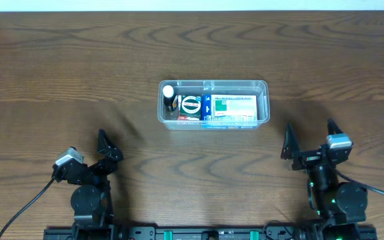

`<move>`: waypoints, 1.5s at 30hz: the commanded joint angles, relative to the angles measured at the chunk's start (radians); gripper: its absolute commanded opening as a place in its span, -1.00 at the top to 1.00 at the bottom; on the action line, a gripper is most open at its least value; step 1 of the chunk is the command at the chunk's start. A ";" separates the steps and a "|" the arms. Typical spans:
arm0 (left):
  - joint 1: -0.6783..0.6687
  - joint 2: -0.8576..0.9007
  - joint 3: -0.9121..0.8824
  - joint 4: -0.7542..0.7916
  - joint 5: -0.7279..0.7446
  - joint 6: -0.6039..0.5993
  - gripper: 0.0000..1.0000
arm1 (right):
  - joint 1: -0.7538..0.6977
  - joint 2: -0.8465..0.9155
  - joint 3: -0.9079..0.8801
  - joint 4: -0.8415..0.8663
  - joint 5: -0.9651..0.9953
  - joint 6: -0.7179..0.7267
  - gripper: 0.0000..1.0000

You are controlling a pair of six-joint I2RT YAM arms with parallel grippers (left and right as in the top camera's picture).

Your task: Pack container

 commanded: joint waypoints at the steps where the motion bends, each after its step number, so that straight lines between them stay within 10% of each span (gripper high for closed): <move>1: -0.002 -0.006 -0.030 -0.011 -0.005 0.017 -0.96 | 0.000 -0.053 -0.048 0.007 -0.011 -0.017 -0.98; 45: -0.002 -0.006 -0.030 -0.010 -0.005 0.017 -0.96 | -0.023 -0.166 -0.155 -0.099 -0.008 -0.020 -0.98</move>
